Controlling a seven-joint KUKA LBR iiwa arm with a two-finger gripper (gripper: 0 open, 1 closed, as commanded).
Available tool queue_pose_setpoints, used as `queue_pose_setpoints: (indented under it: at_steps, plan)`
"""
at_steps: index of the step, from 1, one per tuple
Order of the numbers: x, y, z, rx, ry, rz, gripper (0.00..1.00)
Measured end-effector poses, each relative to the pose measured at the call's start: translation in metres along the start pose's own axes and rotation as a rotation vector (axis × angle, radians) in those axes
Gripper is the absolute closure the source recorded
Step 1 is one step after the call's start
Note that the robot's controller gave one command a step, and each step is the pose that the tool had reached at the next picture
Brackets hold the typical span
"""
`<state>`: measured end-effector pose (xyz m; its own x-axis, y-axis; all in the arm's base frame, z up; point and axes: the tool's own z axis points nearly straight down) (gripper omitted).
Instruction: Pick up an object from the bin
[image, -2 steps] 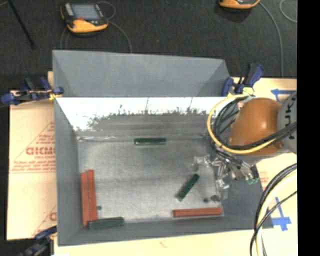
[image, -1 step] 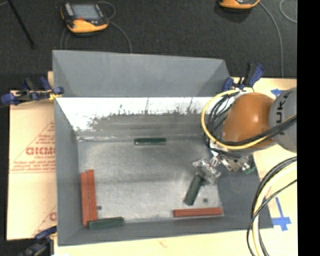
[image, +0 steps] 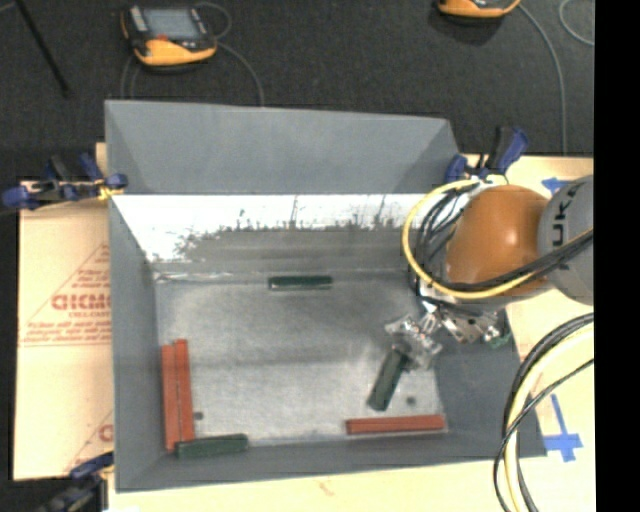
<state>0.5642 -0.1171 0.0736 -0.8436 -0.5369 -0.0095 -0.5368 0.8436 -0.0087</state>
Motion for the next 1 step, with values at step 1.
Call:
queue_pose_setpoints:
  at_steps: [1]
  plan:
    - [-0.021, 0.0885, -0.1816, -0.003, 0.0, -0.01, 1.0]
